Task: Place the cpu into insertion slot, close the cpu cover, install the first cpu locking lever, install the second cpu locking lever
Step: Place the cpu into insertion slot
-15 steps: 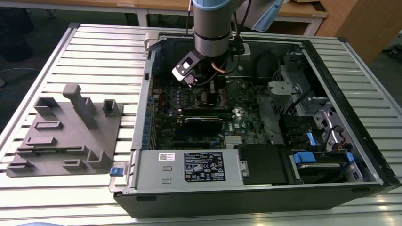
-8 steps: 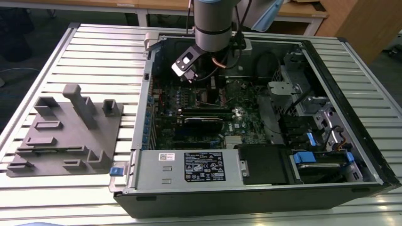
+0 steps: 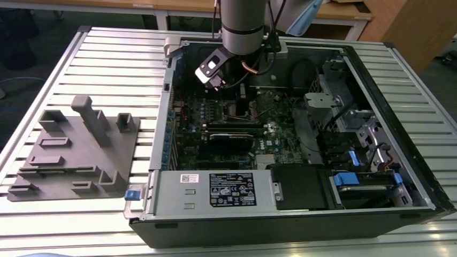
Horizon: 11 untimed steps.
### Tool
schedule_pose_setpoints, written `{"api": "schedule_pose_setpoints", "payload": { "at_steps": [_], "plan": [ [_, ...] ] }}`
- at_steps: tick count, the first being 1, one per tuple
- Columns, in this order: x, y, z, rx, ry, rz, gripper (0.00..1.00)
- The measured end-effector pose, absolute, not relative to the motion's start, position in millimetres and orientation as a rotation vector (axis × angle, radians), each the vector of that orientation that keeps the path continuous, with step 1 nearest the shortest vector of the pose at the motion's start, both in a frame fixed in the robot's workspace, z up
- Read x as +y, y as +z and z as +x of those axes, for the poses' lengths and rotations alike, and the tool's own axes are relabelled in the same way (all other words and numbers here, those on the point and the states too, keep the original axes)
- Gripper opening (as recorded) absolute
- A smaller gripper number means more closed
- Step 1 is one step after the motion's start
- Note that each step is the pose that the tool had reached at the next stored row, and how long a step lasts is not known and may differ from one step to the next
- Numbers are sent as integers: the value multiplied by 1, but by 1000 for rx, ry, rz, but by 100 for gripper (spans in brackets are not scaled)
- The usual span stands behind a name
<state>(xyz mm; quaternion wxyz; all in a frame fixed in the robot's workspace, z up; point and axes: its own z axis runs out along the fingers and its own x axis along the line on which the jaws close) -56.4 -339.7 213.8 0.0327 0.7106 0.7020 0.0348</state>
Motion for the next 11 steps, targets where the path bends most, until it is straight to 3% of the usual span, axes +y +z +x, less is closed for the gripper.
{"api": "schedule_pose_setpoints", "payload": {
  "at_steps": [11],
  "plan": [
    [-340, 214, -56, 2161, 107, 2187, 62]
  ]
}}
